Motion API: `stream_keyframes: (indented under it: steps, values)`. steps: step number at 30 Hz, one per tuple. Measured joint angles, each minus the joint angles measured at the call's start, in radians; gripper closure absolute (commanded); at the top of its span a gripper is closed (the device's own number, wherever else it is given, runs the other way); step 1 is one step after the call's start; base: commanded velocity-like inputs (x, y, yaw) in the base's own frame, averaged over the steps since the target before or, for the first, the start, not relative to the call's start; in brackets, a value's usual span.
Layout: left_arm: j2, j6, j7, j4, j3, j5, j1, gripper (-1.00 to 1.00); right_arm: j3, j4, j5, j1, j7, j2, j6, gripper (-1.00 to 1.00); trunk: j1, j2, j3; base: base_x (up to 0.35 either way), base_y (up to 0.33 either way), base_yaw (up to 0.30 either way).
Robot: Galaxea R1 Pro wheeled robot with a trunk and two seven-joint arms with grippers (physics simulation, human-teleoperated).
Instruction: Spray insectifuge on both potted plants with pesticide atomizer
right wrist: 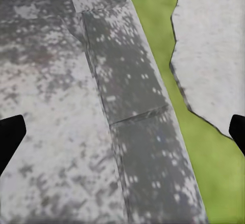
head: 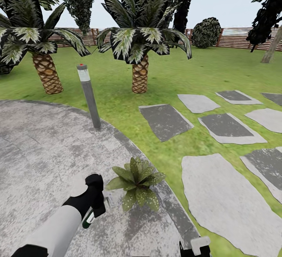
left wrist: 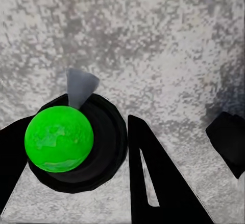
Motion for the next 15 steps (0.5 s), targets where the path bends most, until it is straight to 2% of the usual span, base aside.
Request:
stream_keyframes:
  steps: [2,4,5,8,11,15]
  values:
    - [-0.001,0.001,0.041,0.002,0.003,0.017,0.012,1.0,0.0,0.0,0.0,0.0,0.0,0.0,0.0,-1.0,0.0,0.0,0.0,0.0,0.0,-0.001]
    - [0.004,0.001,0.079,0.002,0.005,0.059,0.024,1.0,0.0,0.0,0.001,0.0,0.0,0.0,0.0,-1.0,0.0,0.0,0.0,0.0,0.0,0.0]
    - [0.007,0.001,0.118,0.002,0.011,0.088,0.035,1.0,0.0,0.0,0.001,0.0,0.0,0.0,0.0,-1.0,0.0,0.0,0.0,0.0,0.0,0.0]
    - [0.006,0.003,0.208,-0.001,0.079,0.176,0.051,1.0,0.0,0.0,0.0,0.0,0.0,0.0,0.0,-1.0,0.0,0.0,0.0,0.0,0.0,0.0]
    - [0.002,0.003,0.289,0.001,0.105,0.209,0.054,1.0,0.0,0.0,0.001,0.0,0.0,0.0,0.0,-1.0,0.0,0.0,0.0,0.0,0.0,0.0]
    - [-0.008,0.002,0.296,0.003,0.105,0.212,0.055,1.0,-0.001,0.0,0.002,0.0,-0.001,-0.001,0.0,-1.0,0.0,0.0,0.0,0.0,0.0,0.0]
